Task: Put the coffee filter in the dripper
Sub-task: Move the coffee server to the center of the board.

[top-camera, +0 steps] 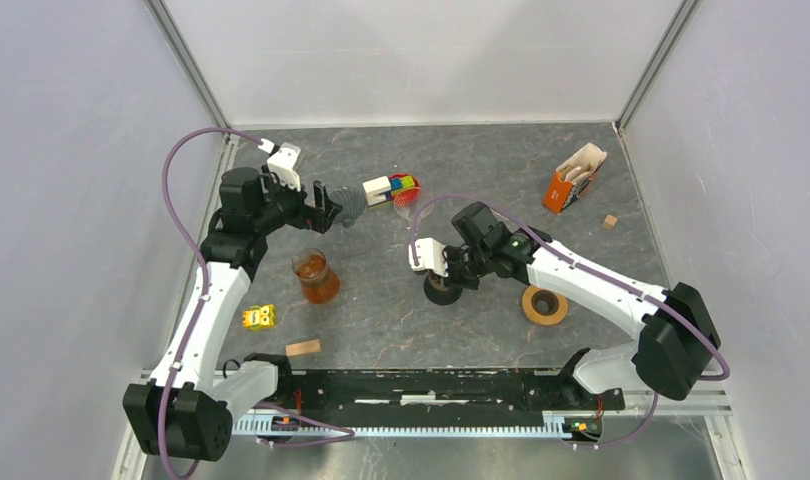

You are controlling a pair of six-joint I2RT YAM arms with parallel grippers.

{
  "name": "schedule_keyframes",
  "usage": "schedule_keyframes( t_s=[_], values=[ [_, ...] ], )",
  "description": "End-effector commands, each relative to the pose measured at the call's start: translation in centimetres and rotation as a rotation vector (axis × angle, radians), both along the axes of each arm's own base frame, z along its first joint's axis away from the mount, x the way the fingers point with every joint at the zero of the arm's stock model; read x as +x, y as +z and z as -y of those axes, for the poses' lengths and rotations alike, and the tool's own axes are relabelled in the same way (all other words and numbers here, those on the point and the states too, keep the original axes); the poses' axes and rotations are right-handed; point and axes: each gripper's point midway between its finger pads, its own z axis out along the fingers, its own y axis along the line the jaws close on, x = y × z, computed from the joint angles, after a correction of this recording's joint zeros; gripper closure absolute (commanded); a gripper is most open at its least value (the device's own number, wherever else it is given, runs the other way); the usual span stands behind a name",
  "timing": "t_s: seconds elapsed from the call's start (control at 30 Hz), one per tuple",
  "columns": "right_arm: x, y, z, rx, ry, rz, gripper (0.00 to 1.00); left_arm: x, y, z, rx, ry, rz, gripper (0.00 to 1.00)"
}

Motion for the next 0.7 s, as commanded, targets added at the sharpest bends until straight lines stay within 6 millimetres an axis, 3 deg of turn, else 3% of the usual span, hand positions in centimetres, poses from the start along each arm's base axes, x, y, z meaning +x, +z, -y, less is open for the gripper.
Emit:
schedule_keyframes(
  t_s=[0.0, 0.07, 0.1, 0.13, 0.2, 0.4, 0.67],
  values=[
    [0.9, 0.4, -0.2, -0.017, 0.007, 0.041, 0.79, 0.1, 1.7, -0.3, 0.016, 0.006, 0.056, 0.00],
    [0.9, 0.8, -0.1, -0.012, 0.004, 0.048, 0.62, 0.1, 1.9, -0.4, 0.018, 0.005, 0.059, 0.00],
    [0.9, 1.3, 0.0, -0.005, 0.003, 0.057, 0.44, 0.2, 1.9, -0.4, 0.020, 0.004, 0.061, 0.00],
    [0.9, 1.8, 0.0, 0.001, 0.002, 0.066, 0.34, 0.2, 2.1, -0.4, 0.021, 0.005, 0.064, 0.00],
    [1.0, 3.3, 0.5, 0.006, -0.005, 0.104, 0.24, 0.2, 2.2, -0.4, 0.026, 0.005, 0.069, 0.00],
    [1.9, 6.0, 4.9, -0.002, -0.135, 0.206, 0.14, 0.3, 2.2, -0.5, 0.038, 0.005, 0.073, 0.00],
    [3.0, 2.0, 14.5, -0.121, -0.424, 0.154, 0.15, 0.6, 2.1, -0.3, 0.023, 0.001, 0.073, 0.00]
  ],
)
